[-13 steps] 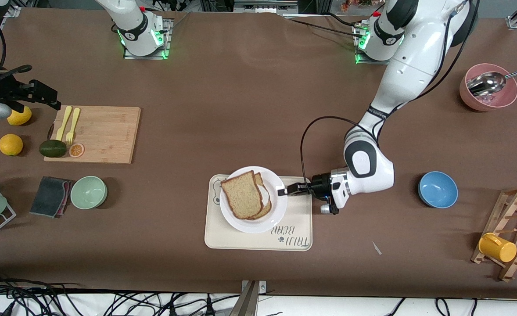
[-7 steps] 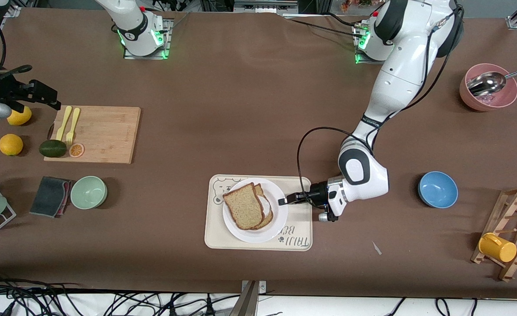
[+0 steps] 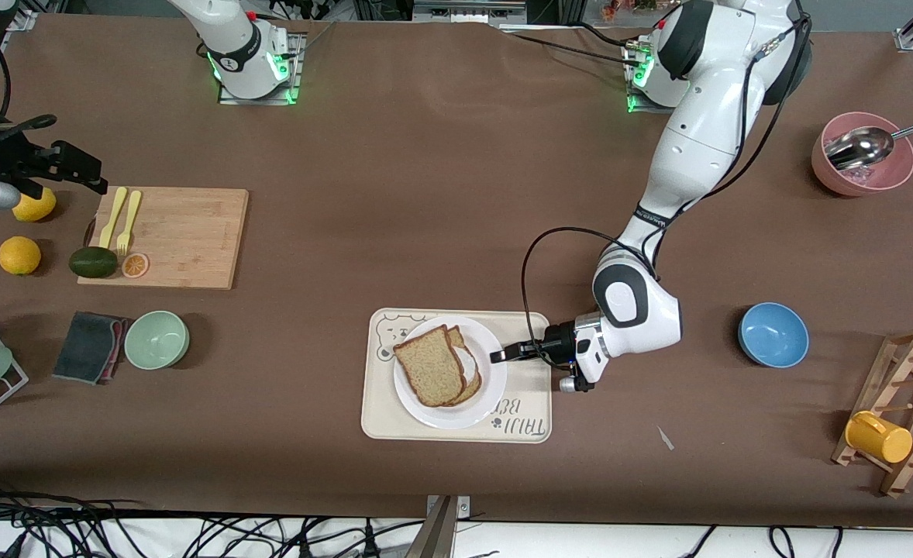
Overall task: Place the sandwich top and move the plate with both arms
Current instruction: 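Slide the plate with the left gripper onto the bear tray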
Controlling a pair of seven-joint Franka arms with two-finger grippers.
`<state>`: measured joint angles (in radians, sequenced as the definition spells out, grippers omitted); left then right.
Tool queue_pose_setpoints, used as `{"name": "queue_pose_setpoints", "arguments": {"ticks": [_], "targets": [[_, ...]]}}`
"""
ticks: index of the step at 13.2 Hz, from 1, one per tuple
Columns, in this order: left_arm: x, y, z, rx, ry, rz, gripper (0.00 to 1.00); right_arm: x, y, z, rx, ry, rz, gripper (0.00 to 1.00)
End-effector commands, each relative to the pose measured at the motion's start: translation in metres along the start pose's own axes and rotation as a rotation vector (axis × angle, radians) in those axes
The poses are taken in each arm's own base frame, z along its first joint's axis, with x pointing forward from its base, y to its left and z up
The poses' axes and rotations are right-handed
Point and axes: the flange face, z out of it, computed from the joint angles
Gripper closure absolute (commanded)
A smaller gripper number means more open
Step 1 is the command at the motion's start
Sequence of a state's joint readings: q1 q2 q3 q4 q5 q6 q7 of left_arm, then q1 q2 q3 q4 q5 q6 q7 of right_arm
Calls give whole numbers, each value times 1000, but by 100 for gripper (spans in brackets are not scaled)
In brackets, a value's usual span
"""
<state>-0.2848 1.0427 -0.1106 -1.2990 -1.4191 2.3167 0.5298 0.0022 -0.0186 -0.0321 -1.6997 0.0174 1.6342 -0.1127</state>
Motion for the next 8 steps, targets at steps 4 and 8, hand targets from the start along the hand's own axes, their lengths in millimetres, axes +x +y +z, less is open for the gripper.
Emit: {"name": "queue_pose_setpoints", "arguments": {"ticks": [4,8], "targets": [[7,10,-2,-1,2,15,77,-4,-1,-1,9,-3,14,0],[9,15,-6,-4,8,23,70,-4,-1,-1,9,-3,14,0]]}}
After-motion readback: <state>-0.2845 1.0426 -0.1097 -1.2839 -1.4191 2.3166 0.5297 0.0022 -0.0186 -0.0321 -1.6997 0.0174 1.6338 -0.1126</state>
